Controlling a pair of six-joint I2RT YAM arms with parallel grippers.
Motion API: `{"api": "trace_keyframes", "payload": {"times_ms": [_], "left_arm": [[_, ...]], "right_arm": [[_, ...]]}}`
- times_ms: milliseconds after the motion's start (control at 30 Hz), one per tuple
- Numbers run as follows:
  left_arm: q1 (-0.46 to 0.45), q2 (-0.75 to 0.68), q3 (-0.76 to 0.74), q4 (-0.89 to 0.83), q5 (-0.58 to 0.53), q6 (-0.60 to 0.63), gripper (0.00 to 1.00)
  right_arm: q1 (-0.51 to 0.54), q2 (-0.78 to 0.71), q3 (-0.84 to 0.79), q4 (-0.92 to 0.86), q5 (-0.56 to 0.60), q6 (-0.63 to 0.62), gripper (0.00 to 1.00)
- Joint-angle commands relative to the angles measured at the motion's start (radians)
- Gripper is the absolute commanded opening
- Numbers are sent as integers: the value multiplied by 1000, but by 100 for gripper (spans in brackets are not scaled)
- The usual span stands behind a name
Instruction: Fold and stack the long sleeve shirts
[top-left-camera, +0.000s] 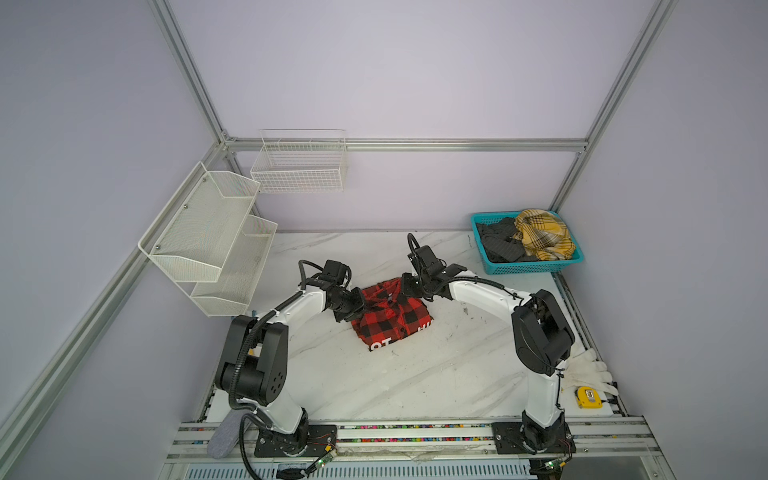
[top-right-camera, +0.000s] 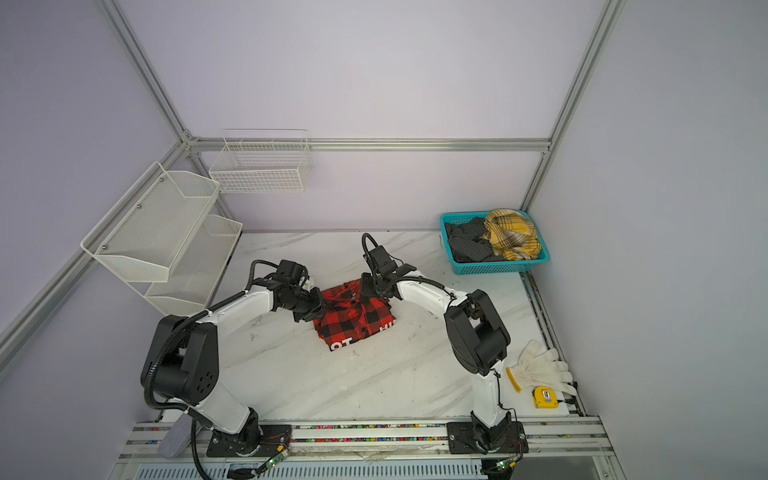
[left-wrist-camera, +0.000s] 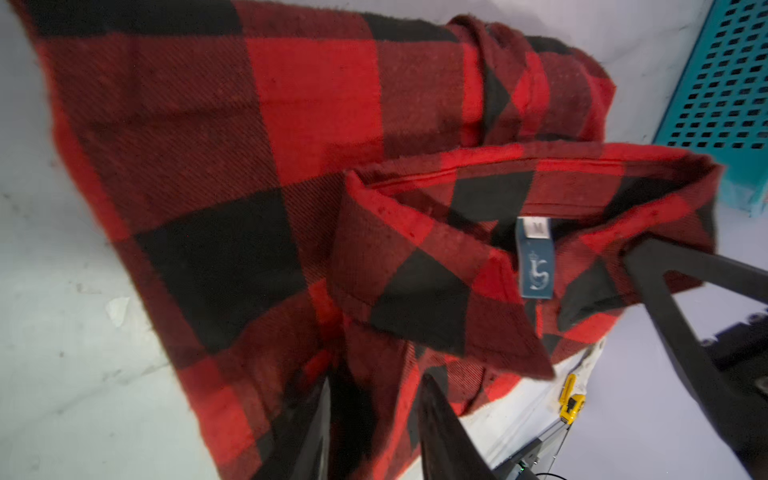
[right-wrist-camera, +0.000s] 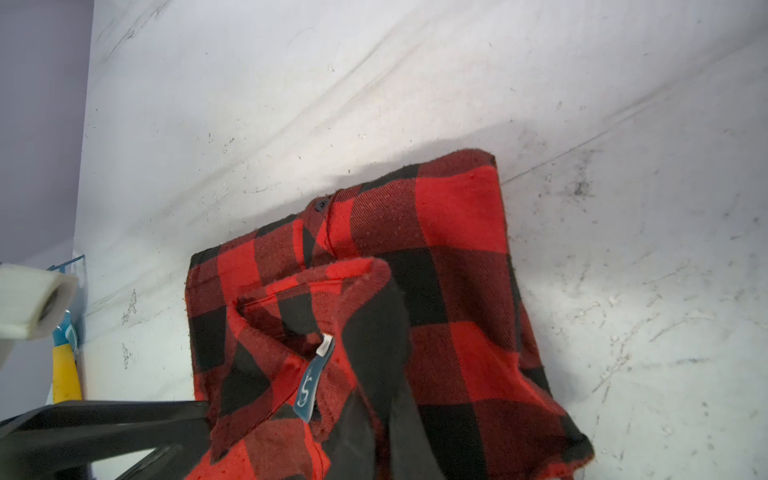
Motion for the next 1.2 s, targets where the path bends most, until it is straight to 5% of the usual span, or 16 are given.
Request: {"api": "trace_keyframes", "payload": {"times_ms": [0,33,267,500,667,800,900,967,1067,1167], "left_arm": [[4,34,53,0,-5,31,11],[3,39,60,-1,-6,37,0],[6,-61,106,-10,-204,84,0],[6,88,165,12,-232,140,0],[6,106,163,7,-269,136,0],[5,47,203,-57,-332,130,34],[3,-22,252,-95,-332,101,52],[2,-42,288,-87,-290,82,55],[-1,5,343,-50,-168,56,45],[-22,102,404,-50,-99,33,23]], "right_arm": [[9,23,36,-11,-7,-4,5],[9,26,44,-17,-6,-4,4],[5,48,128,-55,35,-1,4],[-6,158,167,-42,50,-3,3],[-14,185,196,-56,42,-6,46],[-14,124,228,-113,74,-44,62],[-14,75,252,-176,118,-77,62],[-11,46,247,-185,116,-83,60],[2,42,246,-180,94,-80,47],[9,72,240,-161,65,-66,27]]}}
